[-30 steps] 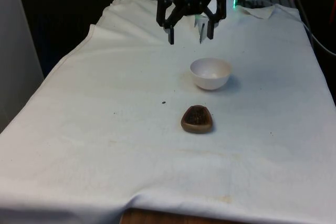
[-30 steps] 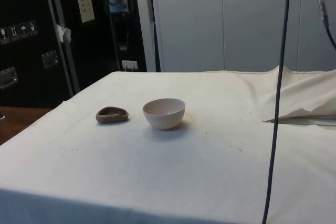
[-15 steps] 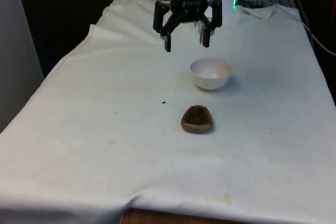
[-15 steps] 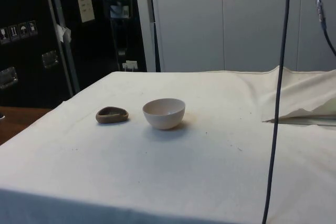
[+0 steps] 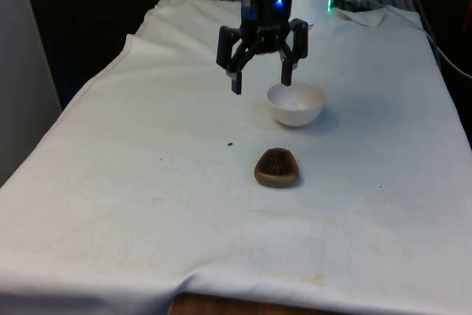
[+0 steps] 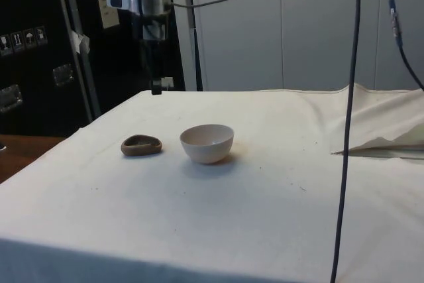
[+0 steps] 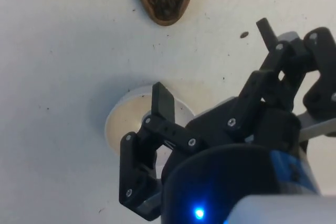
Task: Pour the coffee beans from the cup into the bowl.
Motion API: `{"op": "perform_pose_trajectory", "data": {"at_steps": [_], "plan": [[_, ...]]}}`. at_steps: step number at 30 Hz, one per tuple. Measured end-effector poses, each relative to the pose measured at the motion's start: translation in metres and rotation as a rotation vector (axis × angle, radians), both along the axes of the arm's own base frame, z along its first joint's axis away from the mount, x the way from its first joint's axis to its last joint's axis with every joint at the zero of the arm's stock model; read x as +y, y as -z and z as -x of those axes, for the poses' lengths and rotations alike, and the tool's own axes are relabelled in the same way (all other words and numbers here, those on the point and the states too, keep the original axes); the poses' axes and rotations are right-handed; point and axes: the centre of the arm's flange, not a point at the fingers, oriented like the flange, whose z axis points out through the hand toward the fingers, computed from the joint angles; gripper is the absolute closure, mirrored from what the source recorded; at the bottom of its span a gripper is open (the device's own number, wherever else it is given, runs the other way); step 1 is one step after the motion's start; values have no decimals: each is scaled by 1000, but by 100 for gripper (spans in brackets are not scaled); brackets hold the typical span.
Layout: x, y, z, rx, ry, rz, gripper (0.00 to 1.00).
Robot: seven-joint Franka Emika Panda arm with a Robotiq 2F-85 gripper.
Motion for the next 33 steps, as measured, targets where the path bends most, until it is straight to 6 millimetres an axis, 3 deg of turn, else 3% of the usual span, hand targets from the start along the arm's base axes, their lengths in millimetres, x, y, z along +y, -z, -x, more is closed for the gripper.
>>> {"op": "perform_pose_trajectory", "data": {"at_steps": [9, 25, 33], "plan": [[0, 13, -1, 18, -62, 10, 0], [1, 31, -47, -2, -142, 32, 0], [1, 38, -56, -3, -185, 41, 0]]}}
